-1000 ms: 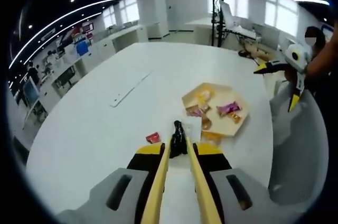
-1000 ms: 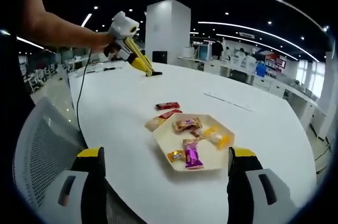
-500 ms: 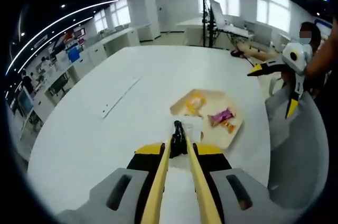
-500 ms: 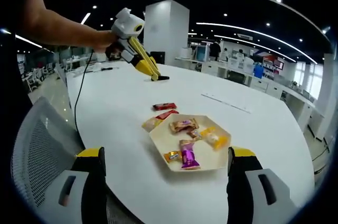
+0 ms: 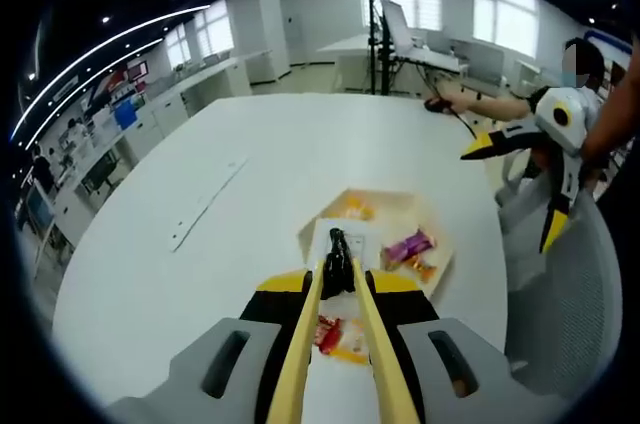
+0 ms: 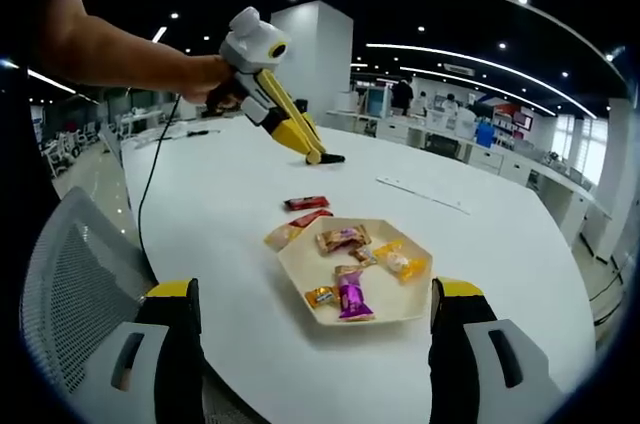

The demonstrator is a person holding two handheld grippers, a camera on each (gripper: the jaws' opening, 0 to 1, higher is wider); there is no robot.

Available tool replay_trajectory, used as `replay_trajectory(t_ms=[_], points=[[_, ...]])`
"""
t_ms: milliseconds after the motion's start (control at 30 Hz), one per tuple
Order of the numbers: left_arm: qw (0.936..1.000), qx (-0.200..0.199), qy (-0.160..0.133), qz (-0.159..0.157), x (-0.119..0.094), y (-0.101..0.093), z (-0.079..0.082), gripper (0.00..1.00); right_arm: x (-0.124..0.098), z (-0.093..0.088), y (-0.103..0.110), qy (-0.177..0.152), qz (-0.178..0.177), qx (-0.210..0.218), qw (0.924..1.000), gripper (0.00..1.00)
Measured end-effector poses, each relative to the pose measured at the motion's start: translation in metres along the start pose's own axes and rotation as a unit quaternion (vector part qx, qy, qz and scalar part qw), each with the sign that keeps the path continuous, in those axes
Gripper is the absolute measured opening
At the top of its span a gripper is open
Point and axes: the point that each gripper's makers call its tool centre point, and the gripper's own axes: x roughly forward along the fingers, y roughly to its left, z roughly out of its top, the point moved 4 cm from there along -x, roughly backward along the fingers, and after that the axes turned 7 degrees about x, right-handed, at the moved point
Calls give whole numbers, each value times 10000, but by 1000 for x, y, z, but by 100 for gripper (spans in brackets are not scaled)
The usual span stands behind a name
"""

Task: Place the target food into the container with the food tongs after gripping and lifting it, then release it inside without dropping or visibly crushing the food.

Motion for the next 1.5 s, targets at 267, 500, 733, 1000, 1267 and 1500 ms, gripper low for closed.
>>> replay_trajectory(t_ms=[267, 500, 733, 1000, 1267, 1500], points=[[9999, 42, -49, -129, 21, -10, 17, 17, 0, 0, 1, 15, 12, -40, 10000, 94], [9997, 72, -75, -216, 32, -18, 28, 17, 0, 1, 0, 2, -22, -35, 10000, 94], [9991, 243, -182, -283, 38, -25, 32, 21, 0, 0, 0, 28, -35, -68, 10000, 93], [9981, 397, -345, -310, 36, -29, 37, 25, 0, -1, 0, 22, -25, -55, 10000, 93], [9989, 67, -458, -119, 21, -14, 34, 26, 0, -1, 0, 12, -14, -49, 10000, 93], [9973, -172, -702, 92, 2, 3, 29, 26, -1, 0, 0, -9, -17, -45, 10000, 94]])
